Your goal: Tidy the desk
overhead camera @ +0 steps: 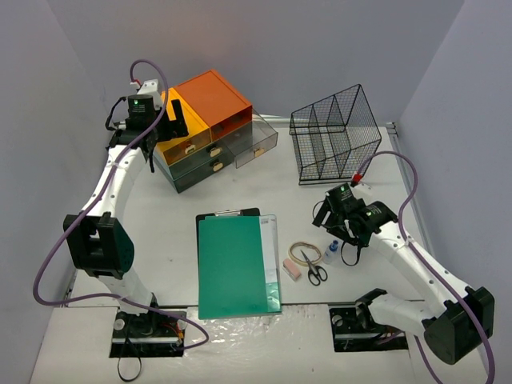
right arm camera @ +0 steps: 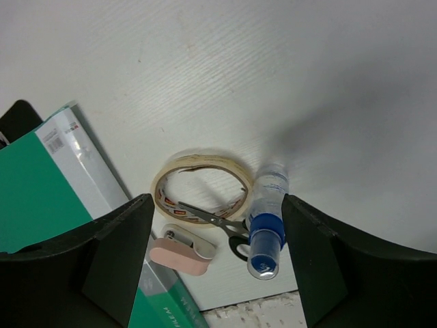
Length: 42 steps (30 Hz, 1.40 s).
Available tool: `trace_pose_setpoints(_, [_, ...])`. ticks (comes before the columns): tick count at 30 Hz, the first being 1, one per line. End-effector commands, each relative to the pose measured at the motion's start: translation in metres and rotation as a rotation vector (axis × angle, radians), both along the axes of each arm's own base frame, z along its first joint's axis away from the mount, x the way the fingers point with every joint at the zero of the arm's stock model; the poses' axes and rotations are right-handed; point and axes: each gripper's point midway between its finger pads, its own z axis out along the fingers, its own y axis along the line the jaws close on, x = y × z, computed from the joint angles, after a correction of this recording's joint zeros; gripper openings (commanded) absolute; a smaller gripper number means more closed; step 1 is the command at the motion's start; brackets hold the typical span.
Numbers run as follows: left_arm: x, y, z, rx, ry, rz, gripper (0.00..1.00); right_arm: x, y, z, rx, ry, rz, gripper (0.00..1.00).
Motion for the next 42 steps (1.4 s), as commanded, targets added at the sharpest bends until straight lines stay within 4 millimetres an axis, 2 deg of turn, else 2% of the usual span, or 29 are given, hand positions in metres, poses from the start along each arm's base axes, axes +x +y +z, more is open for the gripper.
trace_pose_setpoints(1, [-0.01, 0.014, 0.003, -0.005, 0.042, 0.051, 0.97, -0.019, -0.022, -0.011, -0.074, 0.035, -0.071, 0.73])
trace_pose_setpoints(7, [-0.009, 0.014, 0.005, -0.003, 0.039, 0.05, 0.97, -0.035, -0.027, -0.032, -0.093, 0.08, -0.072, 0.73])
trace_pose_setpoints(13, [-0.007, 0.013, 0.004, -0.005, 0.044, 0.045, 0.97, -0.037, -0.025, -0.033, -0.102, 0.069, -0.06, 0.73])
trace_pose_setpoints(22, [-0.009, 0.014, 0.002, -0.001, 0.052, 0.045, 0.97, -0.053, -0.013, -0.053, -0.138, 0.092, -0.015, 0.73])
trace_pose_setpoints(29, [-0.012, 0.014, -0.001, 0.004, 0.058, 0.042, 0.97, -0.057, -0.009, -0.063, -0.219, 0.062, -0.006, 0.72])
trace_pose_setpoints(36, [-0.012, 0.014, 0.0, 0.005, 0.056, 0.039, 0.97, -0.047, -0.014, -0.059, -0.28, -0.055, -0.075, 0.72])
trace_pose_setpoints(42, [-0.012, 0.013, 0.002, -0.001, 0.057, 0.034, 0.97, -0.025, -0.023, -0.035, -0.311, -0.226, -0.166, 0.72])
